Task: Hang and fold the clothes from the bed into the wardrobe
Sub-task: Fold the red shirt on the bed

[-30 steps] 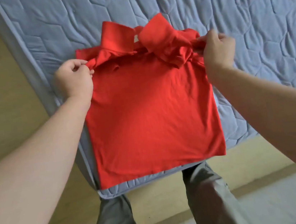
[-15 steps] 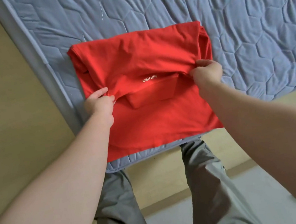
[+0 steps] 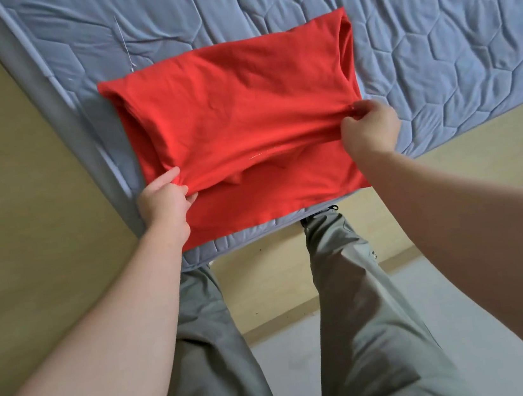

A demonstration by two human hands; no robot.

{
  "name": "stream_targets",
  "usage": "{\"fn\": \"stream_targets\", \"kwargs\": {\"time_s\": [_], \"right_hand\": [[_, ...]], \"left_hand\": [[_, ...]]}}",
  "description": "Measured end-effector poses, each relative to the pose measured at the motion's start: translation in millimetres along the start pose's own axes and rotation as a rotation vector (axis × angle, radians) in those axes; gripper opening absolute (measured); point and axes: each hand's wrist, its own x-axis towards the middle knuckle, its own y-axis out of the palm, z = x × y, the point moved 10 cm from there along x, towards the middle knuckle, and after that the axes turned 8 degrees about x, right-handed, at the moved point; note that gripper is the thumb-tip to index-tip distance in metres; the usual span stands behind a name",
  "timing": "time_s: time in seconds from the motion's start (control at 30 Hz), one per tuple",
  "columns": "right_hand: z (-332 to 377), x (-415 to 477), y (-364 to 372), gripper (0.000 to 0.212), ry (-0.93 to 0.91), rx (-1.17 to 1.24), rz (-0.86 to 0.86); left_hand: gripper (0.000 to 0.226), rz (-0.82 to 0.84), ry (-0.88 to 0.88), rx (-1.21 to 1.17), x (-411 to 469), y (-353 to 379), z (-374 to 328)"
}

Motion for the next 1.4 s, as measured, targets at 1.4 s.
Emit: {"fn": "stream_targets", "kwargs": {"time_s": [1.4], "right_hand": [[-73.2, -86.5, 88.4, 0.025, 0.681, 0.669, 0.478]], "left_hand": [[0.009, 0.276, -0.279, -0.018, -46.8, 56.0, 73.4]]}}
